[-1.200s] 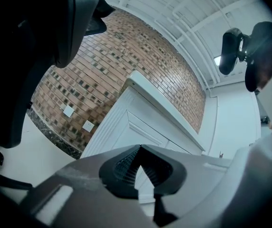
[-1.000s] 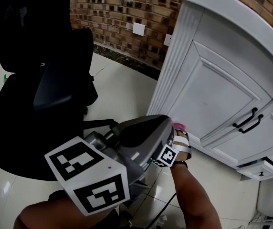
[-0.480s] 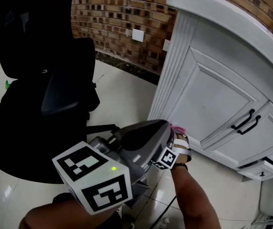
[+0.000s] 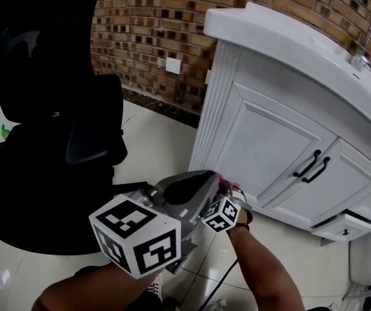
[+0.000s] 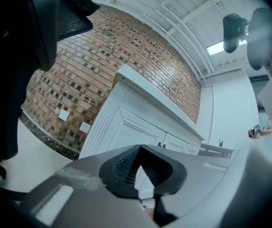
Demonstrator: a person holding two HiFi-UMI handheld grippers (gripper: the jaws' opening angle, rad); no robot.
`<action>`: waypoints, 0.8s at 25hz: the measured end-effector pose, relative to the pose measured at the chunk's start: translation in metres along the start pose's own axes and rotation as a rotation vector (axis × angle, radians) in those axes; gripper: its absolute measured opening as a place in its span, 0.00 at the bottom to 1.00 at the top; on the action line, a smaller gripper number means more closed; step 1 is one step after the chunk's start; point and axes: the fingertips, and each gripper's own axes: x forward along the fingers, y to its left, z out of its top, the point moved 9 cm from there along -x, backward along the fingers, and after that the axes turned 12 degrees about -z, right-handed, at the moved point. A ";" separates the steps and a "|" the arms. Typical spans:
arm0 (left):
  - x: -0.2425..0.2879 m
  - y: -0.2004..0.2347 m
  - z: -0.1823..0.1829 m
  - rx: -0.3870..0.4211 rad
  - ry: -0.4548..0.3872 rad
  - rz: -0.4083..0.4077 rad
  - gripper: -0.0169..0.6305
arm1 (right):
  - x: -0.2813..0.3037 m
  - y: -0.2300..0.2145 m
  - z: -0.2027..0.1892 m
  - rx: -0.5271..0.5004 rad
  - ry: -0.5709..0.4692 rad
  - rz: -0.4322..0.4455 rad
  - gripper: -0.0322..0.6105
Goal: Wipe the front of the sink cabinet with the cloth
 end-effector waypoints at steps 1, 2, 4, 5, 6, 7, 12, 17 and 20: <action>0.001 -0.001 -0.001 0.016 0.018 -0.007 0.03 | -0.015 -0.009 0.005 0.076 -0.025 0.018 0.29; 0.004 -0.002 -0.002 0.027 0.036 -0.021 0.03 | -0.032 -0.021 0.008 0.171 -0.051 0.035 0.29; 0.010 -0.005 -0.006 0.027 0.085 -0.068 0.03 | -0.068 -0.044 0.010 0.373 -0.089 0.074 0.29; 0.014 -0.008 -0.010 0.026 0.118 -0.094 0.03 | -0.087 -0.054 0.009 0.458 -0.101 0.098 0.29; 0.018 -0.013 -0.014 0.029 0.151 -0.117 0.03 | -0.105 -0.063 0.007 0.522 -0.108 0.120 0.29; 0.022 -0.018 -0.017 0.035 0.179 -0.138 0.03 | -0.123 -0.071 0.005 0.568 -0.113 0.136 0.29; 0.034 -0.059 -0.023 0.060 0.210 -0.226 0.03 | -0.227 -0.105 -0.001 0.674 -0.156 0.184 0.29; 0.040 -0.106 -0.025 0.134 0.223 -0.338 0.03 | -0.354 -0.152 -0.015 0.839 -0.262 0.133 0.29; 0.042 -0.124 -0.031 0.241 0.261 -0.368 0.03 | -0.416 -0.159 -0.033 0.922 -0.322 0.073 0.29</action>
